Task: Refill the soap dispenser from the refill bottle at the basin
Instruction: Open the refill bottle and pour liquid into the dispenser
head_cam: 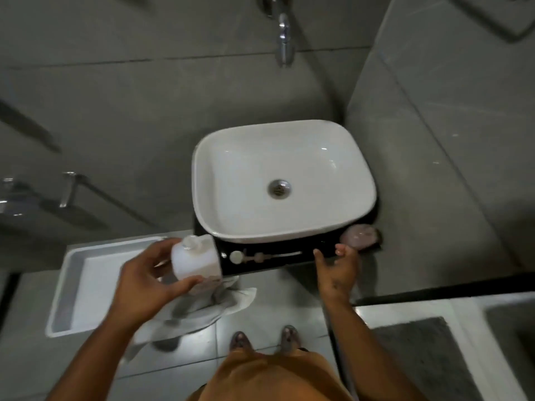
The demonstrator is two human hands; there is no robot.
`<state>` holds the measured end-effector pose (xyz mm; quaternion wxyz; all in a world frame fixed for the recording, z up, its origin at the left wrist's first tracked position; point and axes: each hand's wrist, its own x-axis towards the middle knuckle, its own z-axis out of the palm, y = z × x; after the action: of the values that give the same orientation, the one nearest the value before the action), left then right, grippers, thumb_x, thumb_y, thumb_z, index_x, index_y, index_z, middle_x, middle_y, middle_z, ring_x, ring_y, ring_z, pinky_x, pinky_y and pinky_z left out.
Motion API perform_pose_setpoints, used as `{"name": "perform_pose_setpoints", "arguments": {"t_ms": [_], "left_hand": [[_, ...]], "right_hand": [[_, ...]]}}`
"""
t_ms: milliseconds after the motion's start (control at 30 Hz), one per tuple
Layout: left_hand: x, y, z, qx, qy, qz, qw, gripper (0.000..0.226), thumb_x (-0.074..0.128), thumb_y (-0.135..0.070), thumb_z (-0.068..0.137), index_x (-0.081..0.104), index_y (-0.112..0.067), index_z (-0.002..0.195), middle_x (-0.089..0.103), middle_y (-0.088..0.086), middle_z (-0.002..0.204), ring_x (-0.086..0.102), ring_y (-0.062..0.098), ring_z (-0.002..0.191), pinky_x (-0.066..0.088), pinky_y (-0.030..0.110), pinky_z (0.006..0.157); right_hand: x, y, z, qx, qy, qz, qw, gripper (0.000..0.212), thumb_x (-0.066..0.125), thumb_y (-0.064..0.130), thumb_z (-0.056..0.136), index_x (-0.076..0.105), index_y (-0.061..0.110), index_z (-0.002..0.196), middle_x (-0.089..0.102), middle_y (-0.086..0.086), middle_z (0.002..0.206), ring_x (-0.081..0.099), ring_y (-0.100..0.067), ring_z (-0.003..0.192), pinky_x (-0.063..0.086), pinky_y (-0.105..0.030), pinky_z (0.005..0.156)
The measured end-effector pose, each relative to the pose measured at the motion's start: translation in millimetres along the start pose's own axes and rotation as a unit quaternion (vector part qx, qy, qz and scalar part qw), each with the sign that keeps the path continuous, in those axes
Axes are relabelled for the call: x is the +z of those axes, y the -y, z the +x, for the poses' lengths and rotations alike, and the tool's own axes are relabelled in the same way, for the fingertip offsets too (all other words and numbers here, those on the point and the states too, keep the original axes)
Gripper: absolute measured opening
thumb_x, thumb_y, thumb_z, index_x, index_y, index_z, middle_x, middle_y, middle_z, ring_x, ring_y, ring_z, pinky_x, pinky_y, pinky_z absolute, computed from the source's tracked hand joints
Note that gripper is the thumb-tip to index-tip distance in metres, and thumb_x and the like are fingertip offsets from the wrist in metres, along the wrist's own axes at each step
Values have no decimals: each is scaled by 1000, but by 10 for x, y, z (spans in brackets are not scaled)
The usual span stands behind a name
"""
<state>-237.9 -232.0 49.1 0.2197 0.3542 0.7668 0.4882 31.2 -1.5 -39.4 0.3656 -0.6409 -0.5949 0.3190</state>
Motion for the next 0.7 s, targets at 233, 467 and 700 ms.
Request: {"name": "perform_pose_setpoints", "arguments": {"t_ms": [233, 467, 700], "left_hand": [[295, 15, 93, -9, 27, -7, 1000, 80, 100, -33, 43, 70, -35, 117, 77, -16, 113, 77, 9, 97, 62, 29, 79], [382, -78, 88, -17, 34, -13, 999, 84, 100, -36, 43, 69, -34, 122, 76, -14, 117, 76, 10, 101, 62, 31, 84], [433, -412, 50, 20, 21, 6, 1000, 79, 97, -45, 44, 68, -41, 117, 73, -20, 117, 72, 0, 103, 59, 16, 84]], "right_hand": [[-248, -215, 618, 99, -59, 33, 993, 73, 97, 8, 56, 50, -4, 111, 52, -12, 106, 57, -29, 93, 51, -39, 88], [-216, -305, 794, 88, -38, 26, 995, 86, 98, 14, 54, 56, 2, 128, 54, -21, 130, 55, -35, 117, 43, -30, 97], [-423, -289, 655, 67, 40, 71, 994, 75, 93, 16, 59, 57, 20, 124, 65, 0, 115, 66, -27, 105, 55, -40, 94]]}}
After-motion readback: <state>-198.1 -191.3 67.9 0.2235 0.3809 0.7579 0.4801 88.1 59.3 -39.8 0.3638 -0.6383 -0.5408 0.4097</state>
